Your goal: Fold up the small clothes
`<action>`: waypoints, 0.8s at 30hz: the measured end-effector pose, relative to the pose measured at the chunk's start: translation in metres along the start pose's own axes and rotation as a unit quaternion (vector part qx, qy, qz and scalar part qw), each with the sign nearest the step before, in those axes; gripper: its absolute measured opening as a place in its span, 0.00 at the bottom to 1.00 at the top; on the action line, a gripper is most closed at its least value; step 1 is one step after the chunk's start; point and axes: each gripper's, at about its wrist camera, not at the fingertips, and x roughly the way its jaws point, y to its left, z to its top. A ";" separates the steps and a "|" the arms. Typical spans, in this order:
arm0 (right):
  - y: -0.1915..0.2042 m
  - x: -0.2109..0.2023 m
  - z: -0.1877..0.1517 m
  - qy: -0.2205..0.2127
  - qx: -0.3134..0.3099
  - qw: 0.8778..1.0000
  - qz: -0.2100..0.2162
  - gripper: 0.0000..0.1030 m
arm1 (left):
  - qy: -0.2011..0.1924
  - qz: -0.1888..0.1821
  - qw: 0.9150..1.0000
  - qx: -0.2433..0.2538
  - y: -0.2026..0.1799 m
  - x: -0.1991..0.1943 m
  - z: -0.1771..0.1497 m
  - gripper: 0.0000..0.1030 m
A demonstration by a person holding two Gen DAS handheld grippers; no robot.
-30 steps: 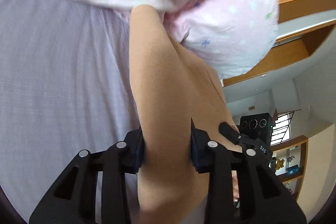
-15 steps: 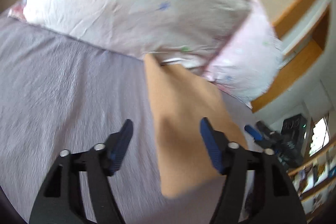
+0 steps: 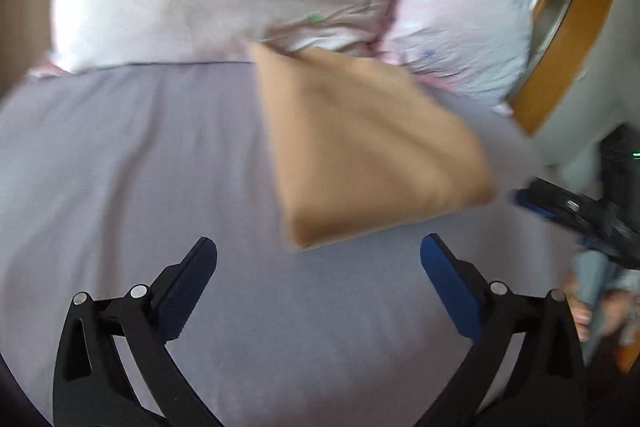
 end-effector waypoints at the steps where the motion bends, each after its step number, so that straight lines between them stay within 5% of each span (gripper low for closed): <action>1: 0.006 0.005 -0.006 0.005 -0.013 1.000 -0.019 0.98 | 0.004 0.012 1.000 0.007 0.001 -0.002 -0.006 0.99; 7: 0.008 0.026 -0.041 0.043 -0.075 0.990 -0.112 0.98 | 0.042 0.065 0.996 0.040 0.000 0.024 -0.022 0.99; 13: 0.004 0.032 -0.049 0.054 -0.086 0.986 -0.136 0.98 | 0.048 0.098 0.992 0.067 -0.008 0.034 -0.028 0.99; 24: 0.015 0.040 -0.058 0.054 -0.121 0.976 -0.175 0.98 | 0.046 0.098 0.992 0.066 -0.009 0.033 -0.030 0.99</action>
